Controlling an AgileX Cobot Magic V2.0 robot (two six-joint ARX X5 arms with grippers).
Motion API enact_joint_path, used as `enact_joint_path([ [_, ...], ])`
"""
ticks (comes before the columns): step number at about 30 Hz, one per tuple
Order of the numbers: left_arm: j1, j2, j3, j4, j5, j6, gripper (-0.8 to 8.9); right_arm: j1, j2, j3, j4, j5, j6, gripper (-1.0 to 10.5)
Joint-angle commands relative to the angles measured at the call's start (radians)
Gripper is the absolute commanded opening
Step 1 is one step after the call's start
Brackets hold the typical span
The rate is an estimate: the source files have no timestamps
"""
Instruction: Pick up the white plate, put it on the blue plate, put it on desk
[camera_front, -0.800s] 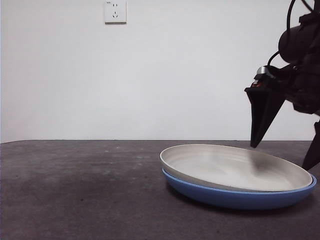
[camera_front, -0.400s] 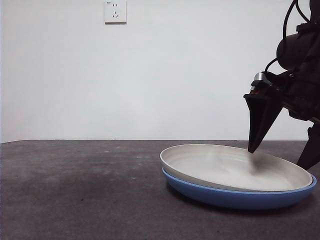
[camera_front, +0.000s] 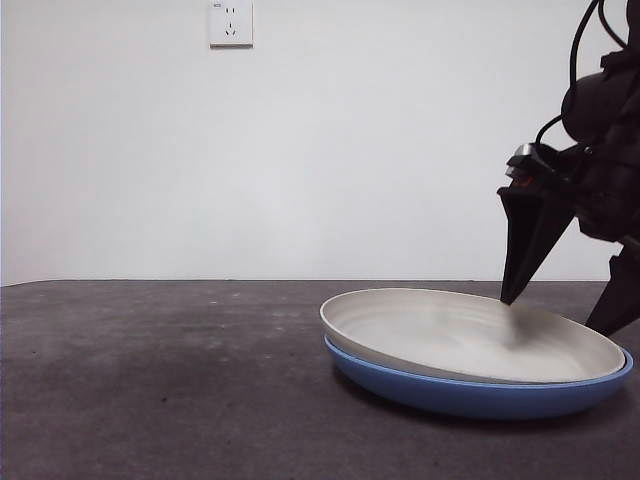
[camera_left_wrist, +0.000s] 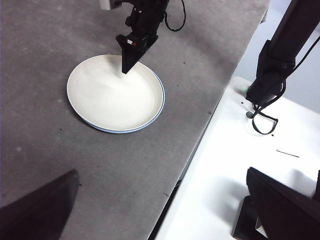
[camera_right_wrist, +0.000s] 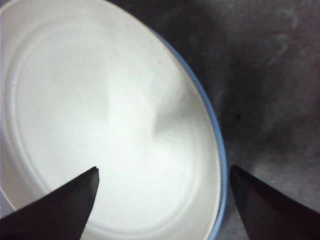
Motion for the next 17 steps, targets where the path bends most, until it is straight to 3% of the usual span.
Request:
enact_joint_path([
  [1, -0.011, 0.006, 0.011, 0.008, 0.002, -0.001, 6.30, 0.003, 0.050, 0.015, -0.006, -0.011, -0.015, 4.1],
  [5, -0.011, 0.006, 0.011, 0.008, 0.002, -0.003, 6.30, 0.002, 0.067, 0.015, -0.011, -0.011, -0.015, 3.8],
  [12, -0.011, 0.006, 0.011, 0.008, 0.002, -0.003, 6.30, 0.002, 0.067, 0.015, -0.016, 0.000, -0.021, 0.8],
  [17, -0.011, 0.006, 0.011, 0.008, 0.002, -0.003, 6.30, 0.002, 0.067, 0.015, -0.034, 0.077, -0.020, 0.1],
])
